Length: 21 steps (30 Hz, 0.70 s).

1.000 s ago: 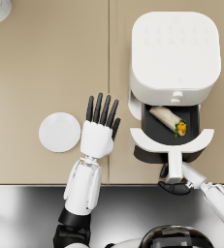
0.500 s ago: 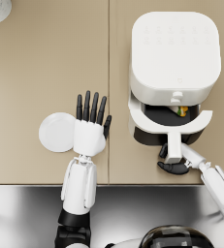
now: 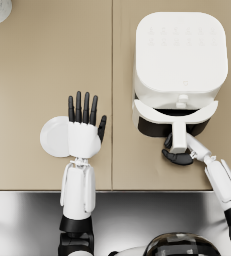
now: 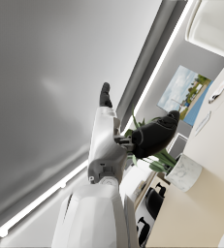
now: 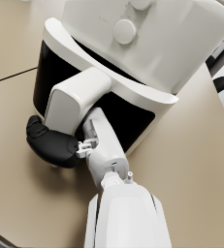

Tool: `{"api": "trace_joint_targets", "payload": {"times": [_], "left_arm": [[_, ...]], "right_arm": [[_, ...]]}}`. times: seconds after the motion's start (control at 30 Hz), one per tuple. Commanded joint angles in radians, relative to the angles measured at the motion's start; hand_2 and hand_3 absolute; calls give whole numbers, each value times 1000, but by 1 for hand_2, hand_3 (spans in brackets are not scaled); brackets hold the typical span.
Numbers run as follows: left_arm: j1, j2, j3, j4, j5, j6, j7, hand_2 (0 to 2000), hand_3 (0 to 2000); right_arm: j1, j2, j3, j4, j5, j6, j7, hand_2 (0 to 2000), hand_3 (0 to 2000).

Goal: Pick up the chicken rolls and place it into the air fryer

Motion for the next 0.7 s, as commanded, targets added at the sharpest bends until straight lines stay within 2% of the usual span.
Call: {"api": "trace_joint_targets", "payload": {"times": [0.03, 0.37, 0.4, 0.43, 0.7], "left_arm": [[15, 2, -41, -4, 0, 0, 0, 0, 0], [-12, 1, -55, -26, 0, 0, 0, 0, 0], [-21, 0, -52, -30, 0, 0, 0, 0, 0], [-26, 0, -51, -19, 0, 0, 0, 0, 0], [-37, -1, -50, -25, 0, 0, 0, 0, 0]], "right_arm": [[165, -180, -36, -38, 0, 3, -2, 2000, 2000], [262, -255, -73, -260, -1, 28, 4, 2000, 2000], [255, -249, -61, -248, -2, 41, -1, 2000, 2000], [126, -133, -70, -263, -3, 52, -4, 2000, 2000], [146, -130, -62, -281, -3, 105, -9, 2000, 2000]]}}
